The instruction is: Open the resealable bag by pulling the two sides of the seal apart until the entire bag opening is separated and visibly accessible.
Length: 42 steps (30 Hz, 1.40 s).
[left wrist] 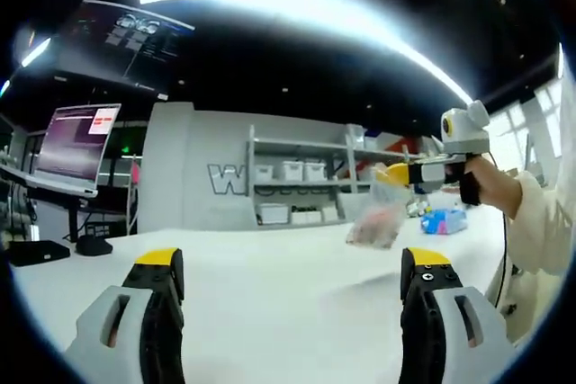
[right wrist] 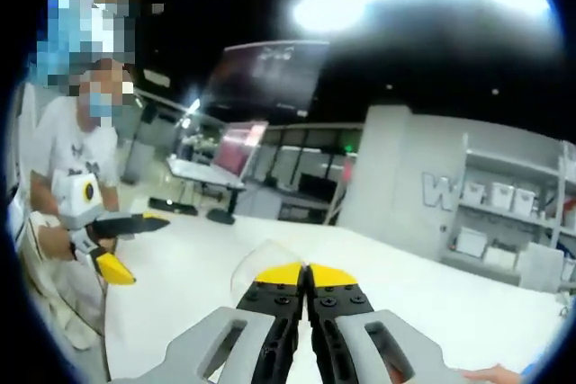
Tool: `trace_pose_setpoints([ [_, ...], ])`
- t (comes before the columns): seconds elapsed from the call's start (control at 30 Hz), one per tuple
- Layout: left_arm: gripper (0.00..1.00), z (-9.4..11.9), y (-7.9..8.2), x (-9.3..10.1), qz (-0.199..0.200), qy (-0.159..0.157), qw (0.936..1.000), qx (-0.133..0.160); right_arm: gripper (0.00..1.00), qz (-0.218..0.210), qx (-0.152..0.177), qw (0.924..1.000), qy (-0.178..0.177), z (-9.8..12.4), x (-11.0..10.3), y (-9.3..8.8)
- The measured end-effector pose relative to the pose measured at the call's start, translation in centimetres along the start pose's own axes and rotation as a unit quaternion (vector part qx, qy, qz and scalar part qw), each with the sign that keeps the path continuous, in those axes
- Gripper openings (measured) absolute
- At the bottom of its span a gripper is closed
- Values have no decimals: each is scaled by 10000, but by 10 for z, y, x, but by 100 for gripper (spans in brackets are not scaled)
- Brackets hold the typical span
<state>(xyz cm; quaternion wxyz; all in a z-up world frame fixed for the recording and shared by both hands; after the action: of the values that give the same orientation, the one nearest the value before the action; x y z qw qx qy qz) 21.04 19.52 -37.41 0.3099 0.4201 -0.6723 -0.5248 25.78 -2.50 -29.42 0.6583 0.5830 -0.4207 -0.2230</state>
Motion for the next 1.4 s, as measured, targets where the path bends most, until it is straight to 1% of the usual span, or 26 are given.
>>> trace_pose_setpoints([
  [0.2, 99, -1, 0, 1, -2, -11, 10000, -9, 0, 202, -117, 9997, 95, -7, 0, 3],
  [0.43, 99, 0, 0, 3, -2, -33, 10000, -19, 0, 426, -360, 9982, 226, -16, 2, -1],
  [0.63, 99, 0, 0, 2, 3, -13, 10000, -13, 0, 553, -471, 9969, 290, -23, 5, -3],
  [0.73, 99, 0, 0, 2, -13, 8, 10000, -22, 0, 609, -498, 9966, 263, -26, 9, -4],
  [1.0, 99, -3, 3, 3, -63, -9, 10000, -6, 0, 675, -633, 9955, 215, -35, 21, -9],
  [1.2, 99, -3, 3, 1, -69, 16, 10000, -13, 0, 624, -704, 9955, 130, -39, 30, -15],
  [1.4, 99, -4, 4, 4, -80, -29, 10000, -16, 0, 573, -745, 9955, 80, -43, 34, -18],
])
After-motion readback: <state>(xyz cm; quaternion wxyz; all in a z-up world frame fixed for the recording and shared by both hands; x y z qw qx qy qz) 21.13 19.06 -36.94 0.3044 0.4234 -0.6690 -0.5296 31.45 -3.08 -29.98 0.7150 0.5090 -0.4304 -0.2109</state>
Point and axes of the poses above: the point that each gripper's makers call its tool centre point, and the gripper's own axes: z roughly backward along the fingers, x roughly to its right, y roughly out of its top, the point moved 4 cm from there along z, roughly backward along the fingers
